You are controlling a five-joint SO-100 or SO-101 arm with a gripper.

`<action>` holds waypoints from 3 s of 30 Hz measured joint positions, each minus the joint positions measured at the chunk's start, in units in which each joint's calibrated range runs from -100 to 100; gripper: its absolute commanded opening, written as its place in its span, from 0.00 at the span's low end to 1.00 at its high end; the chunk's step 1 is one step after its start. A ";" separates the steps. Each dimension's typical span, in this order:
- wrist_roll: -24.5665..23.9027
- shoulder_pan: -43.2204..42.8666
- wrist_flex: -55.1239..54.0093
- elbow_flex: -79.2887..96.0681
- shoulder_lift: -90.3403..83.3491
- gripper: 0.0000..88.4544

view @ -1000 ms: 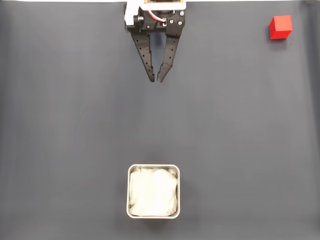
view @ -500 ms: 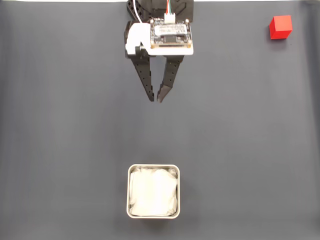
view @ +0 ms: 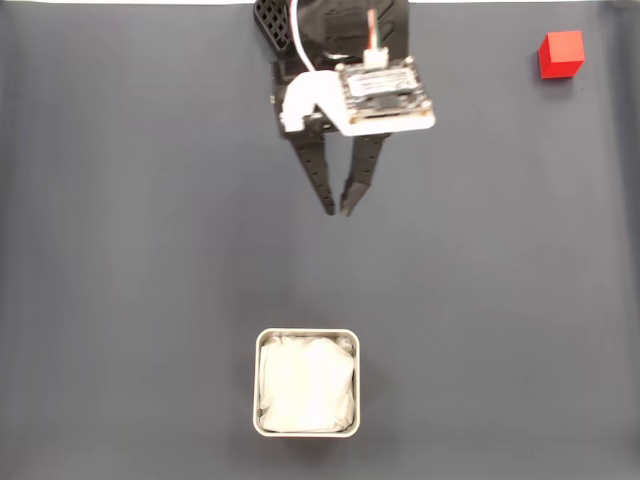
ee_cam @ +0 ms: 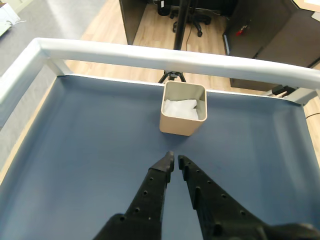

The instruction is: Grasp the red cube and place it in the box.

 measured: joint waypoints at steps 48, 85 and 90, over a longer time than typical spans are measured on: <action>-0.73 -40.36 5.81 0.00 -0.09 0.01; -2.25 -57.64 4.06 4.70 0.96 0.01; -2.00 -59.05 3.98 5.52 0.96 0.02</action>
